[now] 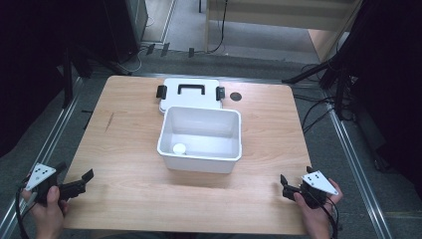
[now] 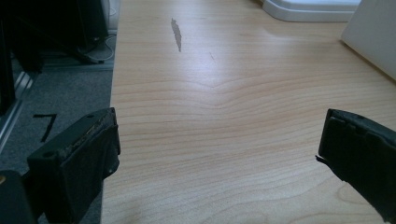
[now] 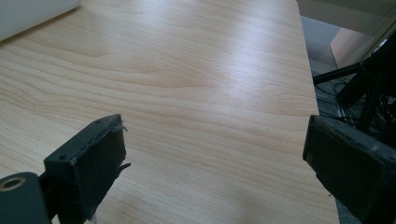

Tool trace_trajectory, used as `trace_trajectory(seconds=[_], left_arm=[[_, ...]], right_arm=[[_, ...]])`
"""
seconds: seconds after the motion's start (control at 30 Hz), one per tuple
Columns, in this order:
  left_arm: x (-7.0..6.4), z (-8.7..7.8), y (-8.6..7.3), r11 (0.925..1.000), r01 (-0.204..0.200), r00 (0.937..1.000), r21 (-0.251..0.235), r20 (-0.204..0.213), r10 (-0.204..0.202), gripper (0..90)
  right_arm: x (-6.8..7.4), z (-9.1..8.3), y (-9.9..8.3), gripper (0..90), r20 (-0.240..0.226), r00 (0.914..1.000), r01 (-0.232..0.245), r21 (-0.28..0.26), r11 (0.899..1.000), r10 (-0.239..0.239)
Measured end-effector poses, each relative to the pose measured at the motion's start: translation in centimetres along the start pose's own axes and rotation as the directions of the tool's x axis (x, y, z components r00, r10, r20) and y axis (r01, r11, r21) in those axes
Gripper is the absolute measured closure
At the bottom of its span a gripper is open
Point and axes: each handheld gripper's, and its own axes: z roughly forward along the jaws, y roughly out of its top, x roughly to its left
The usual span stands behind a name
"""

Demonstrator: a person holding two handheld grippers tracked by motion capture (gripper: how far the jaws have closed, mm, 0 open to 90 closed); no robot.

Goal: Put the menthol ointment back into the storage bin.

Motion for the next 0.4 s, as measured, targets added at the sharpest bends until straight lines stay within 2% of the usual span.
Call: trace_trajectory(seconds=[0.03, 0.13, 0.23, 0.33, 0.37, 0.4], left_arm=[[0.0, 0.0, 0.0, 1.0, 0.0, 1.0, 0.0, 0.0, 0.0, 0.0], [-0.6, 0.2, -0.1, 0.999, -0.042, 0.9991, 0.012, -0.009, 0.042, 0.0], [-0.8, 0.4, -0.2, 0.9981, -0.059, 0.9982, 0.018, -0.014, 0.059, 0.0], [-1.5, 0.5, -0.3, 0.9938, -0.108, 0.9935, 0.026, -0.034, 0.109, 0.0], [-1.5, 0.5, -0.3, 0.9929, -0.116, 0.9926, 0.026, -0.033, 0.117, 0.0], [-1.6, 0.6, -0.3, 0.9925, -0.119, 0.9923, 0.025, -0.029, 0.12, 0.0]], right_arm=[[0.0, 0.0, 0.0, 6.0, 0.0, 1.0, 0.0, 0.0, 1.0, 0.0], [0.0, 0.1, 0.0, 6.5, -0.011, 0.9999, 0.005, 0.006, 1.0, -0.005], [-0.1, 0.1, 0.0, 7.5, -0.014, 0.9999, 0.004, 0.007, 1.0, -0.004], [-0.1, 0.1, 0.0, 11.0, -0.021, 0.9998, 0.006, 0.013, 1.0, -0.006], [-0.1, 0.2, 0.1, 14.4, -0.02, 0.9998, 0.005, 0.015, 1.0, -0.005], [-0.1, 0.2, 0.1, 14.0, -0.028, 0.9996, 0.01, 0.02, 1.0, -0.009]])
